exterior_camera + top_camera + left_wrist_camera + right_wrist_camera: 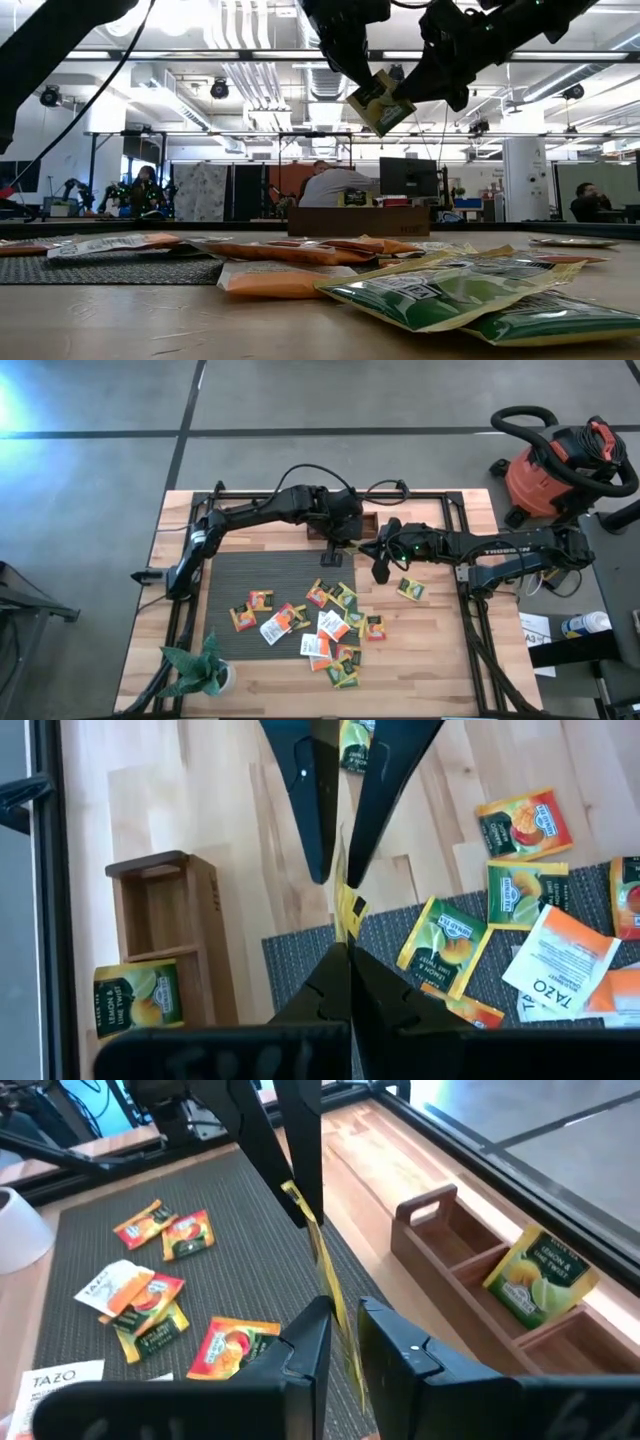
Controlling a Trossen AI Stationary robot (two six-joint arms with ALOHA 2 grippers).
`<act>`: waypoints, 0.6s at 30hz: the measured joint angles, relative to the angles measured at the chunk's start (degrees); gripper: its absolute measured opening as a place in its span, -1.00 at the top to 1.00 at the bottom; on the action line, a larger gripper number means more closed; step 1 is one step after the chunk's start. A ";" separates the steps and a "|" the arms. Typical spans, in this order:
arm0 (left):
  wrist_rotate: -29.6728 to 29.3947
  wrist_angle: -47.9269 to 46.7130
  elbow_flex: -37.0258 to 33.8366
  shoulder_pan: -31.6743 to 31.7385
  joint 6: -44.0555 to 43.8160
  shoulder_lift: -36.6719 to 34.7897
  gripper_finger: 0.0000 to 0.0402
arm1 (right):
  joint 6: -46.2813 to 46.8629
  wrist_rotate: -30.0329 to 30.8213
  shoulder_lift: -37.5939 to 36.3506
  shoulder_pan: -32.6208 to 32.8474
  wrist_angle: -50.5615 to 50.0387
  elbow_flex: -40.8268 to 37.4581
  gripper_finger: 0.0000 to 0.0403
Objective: Pick & Place Tea
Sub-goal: Put the yellow tea bag into the middle section of the wooden organizer
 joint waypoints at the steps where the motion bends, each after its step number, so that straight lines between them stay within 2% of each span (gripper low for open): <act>1: 0.00 0.14 0.00 0.00 -0.01 0.00 1.00 | 0.01 0.00 0.02 0.00 0.04 -0.02 0.74; 10: -0.07 3.27 -0.04 0.04 -1.03 0.00 1.00 | 0.84 -0.02 0.17 -0.02 -0.05 -0.04 0.94; 18: 0.00 3.27 0.42 0.00 -1.62 0.00 1.00 | 1.97 0.06 2.76 -0.02 1.67 0.00 0.96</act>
